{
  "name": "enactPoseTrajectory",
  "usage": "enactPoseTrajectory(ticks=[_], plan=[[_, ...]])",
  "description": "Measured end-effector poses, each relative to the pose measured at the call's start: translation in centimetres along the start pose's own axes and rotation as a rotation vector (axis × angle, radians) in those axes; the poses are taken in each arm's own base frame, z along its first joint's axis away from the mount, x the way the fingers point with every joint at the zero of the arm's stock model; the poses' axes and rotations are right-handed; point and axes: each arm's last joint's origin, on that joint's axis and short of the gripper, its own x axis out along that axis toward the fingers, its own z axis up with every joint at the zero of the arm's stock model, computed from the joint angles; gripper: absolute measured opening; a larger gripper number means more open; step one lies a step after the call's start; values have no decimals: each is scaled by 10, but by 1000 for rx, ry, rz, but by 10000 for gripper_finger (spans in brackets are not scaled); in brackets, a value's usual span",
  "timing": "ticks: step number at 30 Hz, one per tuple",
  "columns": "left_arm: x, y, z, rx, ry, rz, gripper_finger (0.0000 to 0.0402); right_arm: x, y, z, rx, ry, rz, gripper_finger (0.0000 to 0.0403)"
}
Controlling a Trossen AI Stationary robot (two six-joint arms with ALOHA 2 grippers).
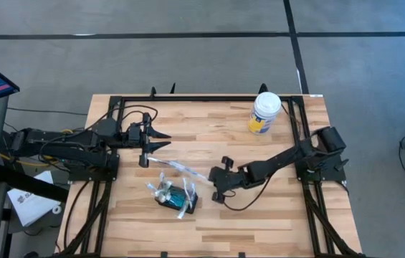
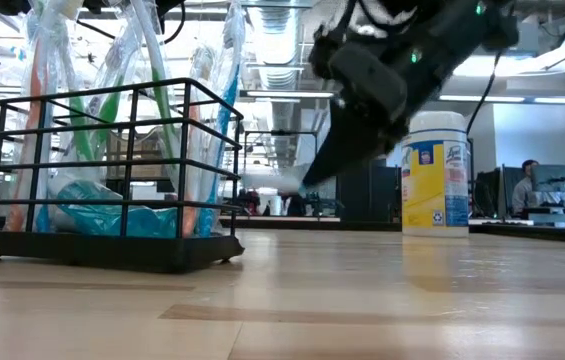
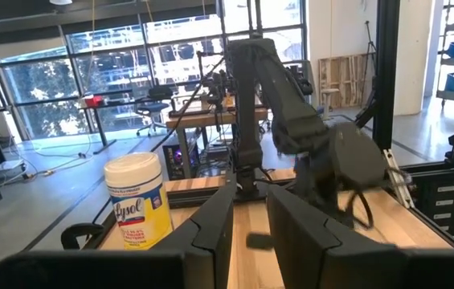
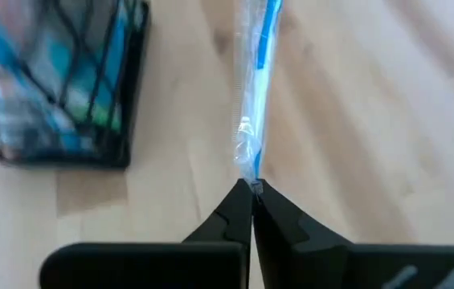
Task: Pick & Place toothbrushing station
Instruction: Put the blue toothbrush into the mesh organizer
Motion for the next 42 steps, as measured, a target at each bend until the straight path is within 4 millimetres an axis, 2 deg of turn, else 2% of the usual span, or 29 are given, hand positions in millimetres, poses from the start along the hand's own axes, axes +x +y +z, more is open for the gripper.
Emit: enactPoseTrajectory(ticks=[8,21,26,32,42], plan=[[0,0,0,0,0,0,74,-37,-10,17,-4,-81,-105,0],[0,0,0,0,0,0,74,-94,-28,44,3,-246,-178,0],[0,0,1,-34,-15,1,74,-111,-25,51,-15,-328,-153,0],[0,1,11,-98,-122,9,74,-128,-19,60,-68,-434,-126,0],[23,1,10,-121,-240,-14,74,-164,-17,69,-127,-578,-122,0]])
